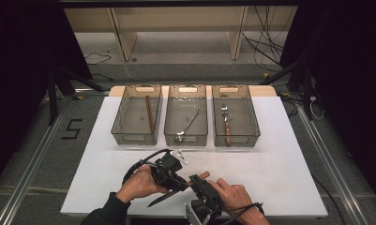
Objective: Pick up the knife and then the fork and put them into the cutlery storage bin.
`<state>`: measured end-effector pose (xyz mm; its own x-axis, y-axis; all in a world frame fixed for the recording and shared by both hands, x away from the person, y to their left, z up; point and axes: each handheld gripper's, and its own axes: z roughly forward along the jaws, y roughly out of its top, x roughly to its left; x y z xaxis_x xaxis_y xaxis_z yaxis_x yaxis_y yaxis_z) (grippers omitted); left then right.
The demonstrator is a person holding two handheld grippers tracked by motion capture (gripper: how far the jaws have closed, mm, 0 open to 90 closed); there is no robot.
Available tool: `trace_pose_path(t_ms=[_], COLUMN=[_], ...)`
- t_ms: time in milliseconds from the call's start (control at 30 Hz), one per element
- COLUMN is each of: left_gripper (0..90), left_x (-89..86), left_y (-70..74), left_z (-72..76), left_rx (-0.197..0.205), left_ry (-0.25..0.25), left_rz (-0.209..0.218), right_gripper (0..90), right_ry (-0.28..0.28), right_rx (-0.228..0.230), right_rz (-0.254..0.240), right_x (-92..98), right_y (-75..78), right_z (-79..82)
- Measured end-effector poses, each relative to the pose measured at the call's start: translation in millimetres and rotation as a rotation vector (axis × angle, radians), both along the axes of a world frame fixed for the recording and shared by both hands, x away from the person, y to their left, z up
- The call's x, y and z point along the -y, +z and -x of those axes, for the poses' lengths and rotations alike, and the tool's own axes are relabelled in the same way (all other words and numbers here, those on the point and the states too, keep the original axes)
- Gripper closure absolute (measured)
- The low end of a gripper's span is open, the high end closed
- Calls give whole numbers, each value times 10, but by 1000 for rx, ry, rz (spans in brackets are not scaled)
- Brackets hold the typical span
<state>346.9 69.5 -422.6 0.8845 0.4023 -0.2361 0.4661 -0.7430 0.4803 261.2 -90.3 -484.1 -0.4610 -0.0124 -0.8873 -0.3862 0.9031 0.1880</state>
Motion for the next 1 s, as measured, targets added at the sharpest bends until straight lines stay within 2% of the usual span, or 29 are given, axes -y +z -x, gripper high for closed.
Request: trace_pose_path(t_ms=[433,600,700,767,867,1000], left_gripper=[766,760,745,697,620,496], left_x=[-31,-60,-98,-155,-269,-395], left_y=[25,59,99,149,216,256], left_z=[-10,-21,-35,-59,-87,-120], left_rx=[-6,-6,10,26,48,76], left_ry=[8,20,51,85,124,186], left_rz=[11,40,82,114,154,159], right_gripper=[790,808,810,810,810,811], right_ry=[37,33,20,18,25,28], right_rx=[38,38,25,18,6,-6], right_rz=[53,50,44,59,57,42], right_x=[-1,4,16,20,18,22], right_y=[-41,-23,-6,-27,-59,-34], right_z=[12,9,8,11,6,-11])
